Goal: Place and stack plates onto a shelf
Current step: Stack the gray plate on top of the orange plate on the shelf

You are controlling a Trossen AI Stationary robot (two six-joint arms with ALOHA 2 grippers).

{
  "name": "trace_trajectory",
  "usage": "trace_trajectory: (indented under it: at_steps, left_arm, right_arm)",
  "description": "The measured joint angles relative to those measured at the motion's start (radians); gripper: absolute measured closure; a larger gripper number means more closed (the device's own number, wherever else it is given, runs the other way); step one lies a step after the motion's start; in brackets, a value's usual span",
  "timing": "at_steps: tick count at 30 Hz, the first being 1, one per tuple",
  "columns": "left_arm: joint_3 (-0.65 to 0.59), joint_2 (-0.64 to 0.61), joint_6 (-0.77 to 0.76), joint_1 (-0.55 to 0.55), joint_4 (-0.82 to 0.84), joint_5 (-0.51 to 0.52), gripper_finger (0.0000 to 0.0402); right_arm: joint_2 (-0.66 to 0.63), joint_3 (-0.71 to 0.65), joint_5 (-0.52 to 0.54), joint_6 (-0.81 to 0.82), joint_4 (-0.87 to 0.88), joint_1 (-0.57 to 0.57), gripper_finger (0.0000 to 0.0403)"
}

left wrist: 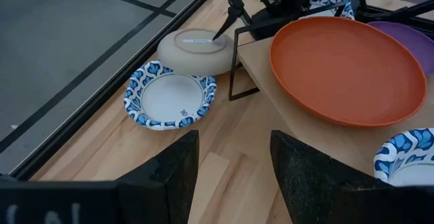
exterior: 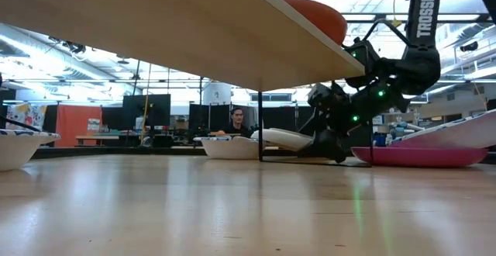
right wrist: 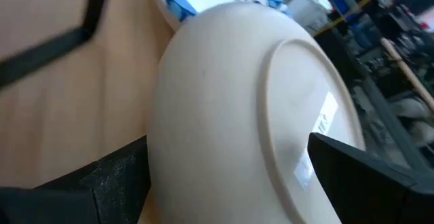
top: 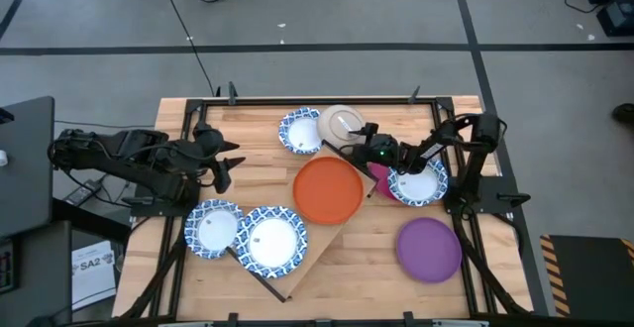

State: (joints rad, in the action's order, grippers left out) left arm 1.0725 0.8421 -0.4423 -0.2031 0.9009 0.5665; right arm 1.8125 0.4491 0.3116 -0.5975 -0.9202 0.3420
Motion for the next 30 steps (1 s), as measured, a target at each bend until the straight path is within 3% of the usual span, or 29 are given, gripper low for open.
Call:
trace_trajectory:
  at_steps: [7,17,30]
  left_arm:
    - [0.0,0.0,0.0,0.0,-0.006,0.0,0.0212]
    - [0.0,0.0,0.0,0.0,-0.01,0.0,0.0212]
    - [0.0,0.0,0.0,0.0,-0.013,0.0,0.0212]
  right_arm:
    - [0.004,0.013,0.089,-0.002,-0.018,0.002,0.0019]
    - [0.003,0.022,0.085,0.002,-0.01,0.011,0.0024]
    - [-0.001,0.024,0.056,0.047,0.0,0.033,0.013]
